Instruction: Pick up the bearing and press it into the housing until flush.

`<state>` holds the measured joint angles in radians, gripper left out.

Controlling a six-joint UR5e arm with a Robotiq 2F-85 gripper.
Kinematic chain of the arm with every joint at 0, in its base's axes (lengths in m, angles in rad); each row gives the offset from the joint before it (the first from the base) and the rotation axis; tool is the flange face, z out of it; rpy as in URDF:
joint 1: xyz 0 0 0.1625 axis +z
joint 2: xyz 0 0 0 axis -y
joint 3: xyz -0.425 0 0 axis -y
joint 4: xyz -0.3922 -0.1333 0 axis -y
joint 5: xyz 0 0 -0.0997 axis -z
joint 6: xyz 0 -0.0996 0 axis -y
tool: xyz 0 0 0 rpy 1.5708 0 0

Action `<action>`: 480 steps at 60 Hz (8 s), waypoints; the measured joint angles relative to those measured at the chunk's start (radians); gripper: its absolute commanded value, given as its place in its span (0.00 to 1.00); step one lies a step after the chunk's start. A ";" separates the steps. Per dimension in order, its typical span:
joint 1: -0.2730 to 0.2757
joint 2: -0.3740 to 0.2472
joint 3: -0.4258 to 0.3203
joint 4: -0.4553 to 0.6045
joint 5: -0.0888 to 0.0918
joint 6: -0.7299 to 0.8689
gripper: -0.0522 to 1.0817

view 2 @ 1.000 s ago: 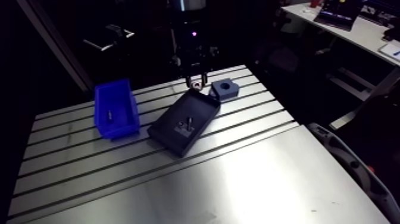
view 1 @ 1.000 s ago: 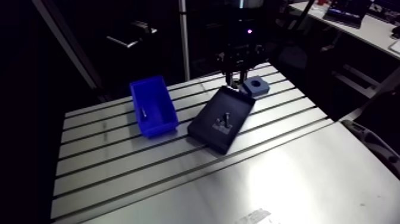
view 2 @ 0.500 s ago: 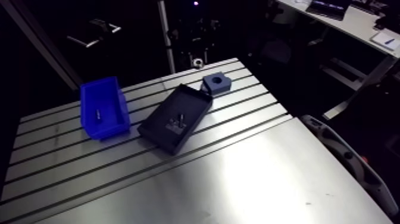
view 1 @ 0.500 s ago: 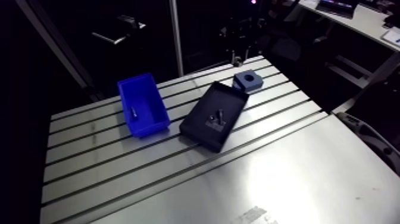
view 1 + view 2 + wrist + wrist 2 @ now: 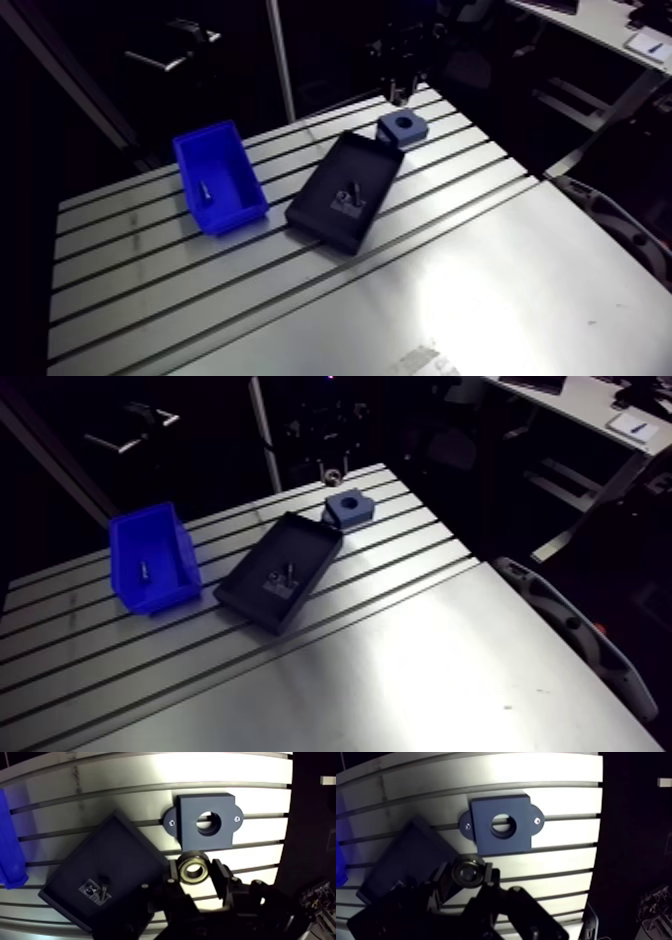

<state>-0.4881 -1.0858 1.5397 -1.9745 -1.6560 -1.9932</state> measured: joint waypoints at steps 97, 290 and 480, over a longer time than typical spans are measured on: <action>-0.028 0.122 -0.035 -0.055 -0.004 -0.017 0.64; -0.036 0.162 -0.060 -0.053 -0.005 -0.017 0.05; -0.060 0.150 -0.037 -0.069 0.049 -0.068 0.99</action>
<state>-0.5478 -0.9360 1.5032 -2.0431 -1.6068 -2.0611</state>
